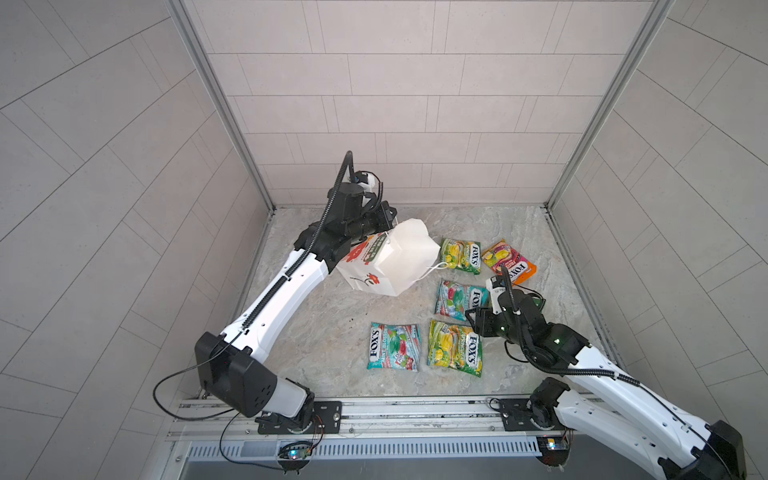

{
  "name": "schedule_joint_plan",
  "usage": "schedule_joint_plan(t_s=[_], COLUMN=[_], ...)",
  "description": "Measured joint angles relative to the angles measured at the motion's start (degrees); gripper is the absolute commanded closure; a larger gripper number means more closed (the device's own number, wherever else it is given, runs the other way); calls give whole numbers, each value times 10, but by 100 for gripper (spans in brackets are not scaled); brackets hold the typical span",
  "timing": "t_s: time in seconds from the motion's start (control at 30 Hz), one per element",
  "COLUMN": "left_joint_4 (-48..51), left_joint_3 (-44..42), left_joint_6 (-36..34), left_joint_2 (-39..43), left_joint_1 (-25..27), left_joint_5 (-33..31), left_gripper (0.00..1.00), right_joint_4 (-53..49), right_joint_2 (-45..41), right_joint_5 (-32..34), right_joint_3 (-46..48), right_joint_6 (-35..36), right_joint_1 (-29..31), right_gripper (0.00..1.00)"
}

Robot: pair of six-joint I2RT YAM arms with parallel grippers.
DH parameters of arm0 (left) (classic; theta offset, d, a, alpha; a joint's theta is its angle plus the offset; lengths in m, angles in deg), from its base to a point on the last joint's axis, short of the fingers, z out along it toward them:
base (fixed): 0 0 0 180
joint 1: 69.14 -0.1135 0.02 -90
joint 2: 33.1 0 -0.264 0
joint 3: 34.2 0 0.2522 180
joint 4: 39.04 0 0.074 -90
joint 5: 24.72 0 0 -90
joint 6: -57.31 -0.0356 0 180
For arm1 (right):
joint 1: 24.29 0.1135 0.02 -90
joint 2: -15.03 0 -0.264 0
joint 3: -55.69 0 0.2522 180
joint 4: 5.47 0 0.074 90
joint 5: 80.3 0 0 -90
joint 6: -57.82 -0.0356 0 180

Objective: Take the snacks out of the paper bag
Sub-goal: 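Set the empty bag upright with the left gripper while the right gripper withdraws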

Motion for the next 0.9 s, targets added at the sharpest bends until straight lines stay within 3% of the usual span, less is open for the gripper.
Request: schedule_joint_plan(t_s=[0.47, 0.7, 0.9], left_joint_4=[-10, -12, -6], left_joint_3=[59, 35, 16], left_joint_6=[69, 44, -4], left_joint_2=[-19, -35, -58], left_joint_1=[14, 7, -31], left_joint_5=[63, 77, 99], left_gripper=[100, 100, 100], right_joint_4=[-19, -22, -25], right_joint_2=[-16, -30, -30], right_joint_5=[-9, -11, -12], right_joint_3=[3, 9, 11], right_joint_6=[4, 4, 4], right_joint_1=[-11, -14, -16], right_gripper=[40, 40, 40])
